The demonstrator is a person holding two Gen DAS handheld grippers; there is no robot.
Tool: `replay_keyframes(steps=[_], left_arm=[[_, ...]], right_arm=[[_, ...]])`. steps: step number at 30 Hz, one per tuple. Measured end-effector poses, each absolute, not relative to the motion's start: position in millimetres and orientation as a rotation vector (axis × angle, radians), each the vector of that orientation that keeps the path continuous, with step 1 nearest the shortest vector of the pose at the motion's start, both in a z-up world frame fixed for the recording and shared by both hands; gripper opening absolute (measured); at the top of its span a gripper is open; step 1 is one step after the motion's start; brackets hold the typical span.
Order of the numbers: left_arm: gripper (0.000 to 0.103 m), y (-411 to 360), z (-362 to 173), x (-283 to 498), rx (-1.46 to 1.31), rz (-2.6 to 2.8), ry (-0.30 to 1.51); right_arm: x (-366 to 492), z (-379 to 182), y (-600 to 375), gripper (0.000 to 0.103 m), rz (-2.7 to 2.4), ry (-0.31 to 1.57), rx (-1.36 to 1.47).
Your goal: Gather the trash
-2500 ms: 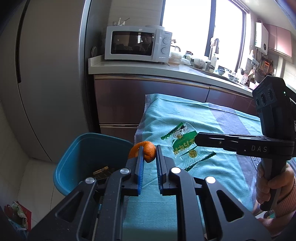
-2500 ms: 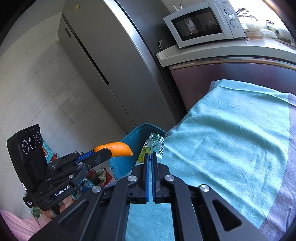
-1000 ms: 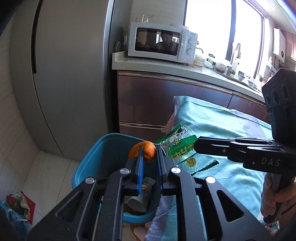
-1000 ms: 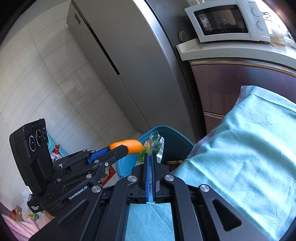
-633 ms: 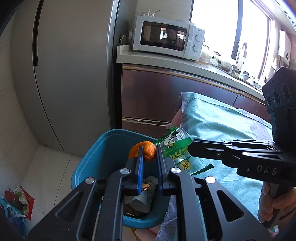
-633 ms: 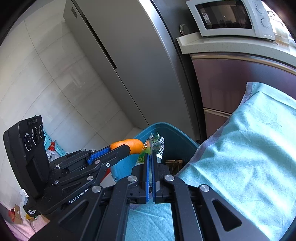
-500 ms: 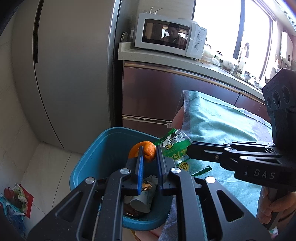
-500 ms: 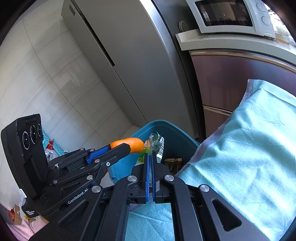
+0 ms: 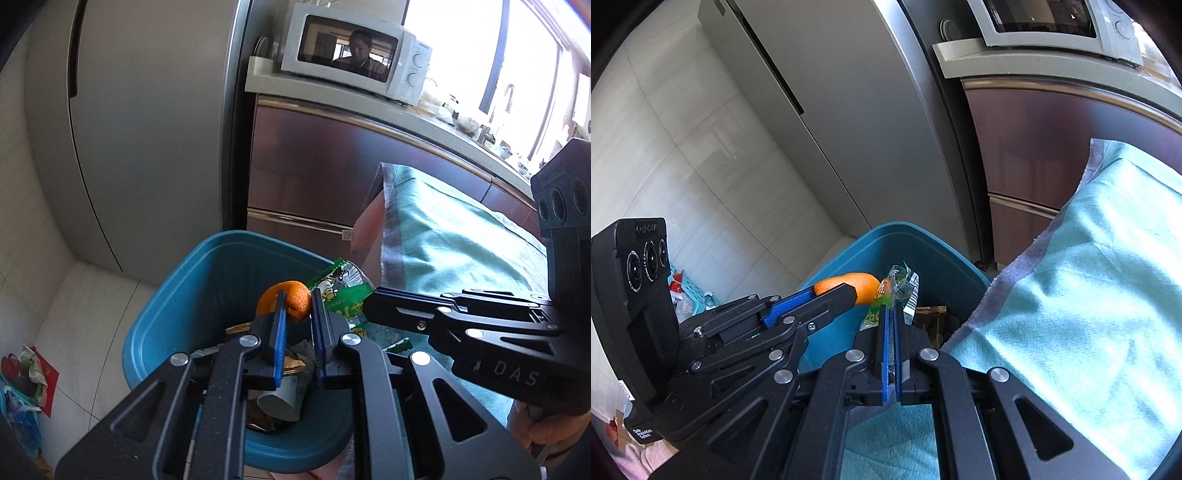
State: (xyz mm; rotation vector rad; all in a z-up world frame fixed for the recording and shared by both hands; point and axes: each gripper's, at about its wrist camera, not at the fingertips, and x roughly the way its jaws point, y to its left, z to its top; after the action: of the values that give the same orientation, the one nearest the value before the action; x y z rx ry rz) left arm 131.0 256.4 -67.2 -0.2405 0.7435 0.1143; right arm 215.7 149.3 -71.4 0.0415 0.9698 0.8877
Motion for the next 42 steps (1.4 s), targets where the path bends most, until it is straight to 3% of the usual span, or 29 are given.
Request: replay_keyframes(steps=[8, 12, 22, 28, 32, 37, 42], left_arm=[[0.013, 261, -82, 142, -0.261, 0.129, 0.779], [0.032, 266, -88, 145, -0.288, 0.133, 0.792], [0.059, 269, -84, 131, -0.302, 0.147, 0.767], [0.078, 265, -66, 110, -0.297, 0.131, 0.710], [0.097, 256, -50, 90, -0.276, 0.126, 0.645], [0.097, 238, -36, 63, -0.252, 0.129, 0.575], [0.097, 210, -24, 45, -0.224, 0.148, 0.524]], right_arm=[[218, -73, 161, 0.004, 0.879, 0.985, 0.019], [222, -75, 159, 0.006, 0.874, 0.999, 0.039], [220, -75, 138, 0.013, 0.869, 0.985, 0.095], [208, -65, 107, 0.034, 0.861, 0.923, 0.122], [193, -55, 75, 0.063, 0.824, 0.849, 0.120], [160, -41, 29, 0.085, 0.738, 0.720, 0.085], [127, -27, -25, 0.097, 0.617, 0.583, 0.061]])
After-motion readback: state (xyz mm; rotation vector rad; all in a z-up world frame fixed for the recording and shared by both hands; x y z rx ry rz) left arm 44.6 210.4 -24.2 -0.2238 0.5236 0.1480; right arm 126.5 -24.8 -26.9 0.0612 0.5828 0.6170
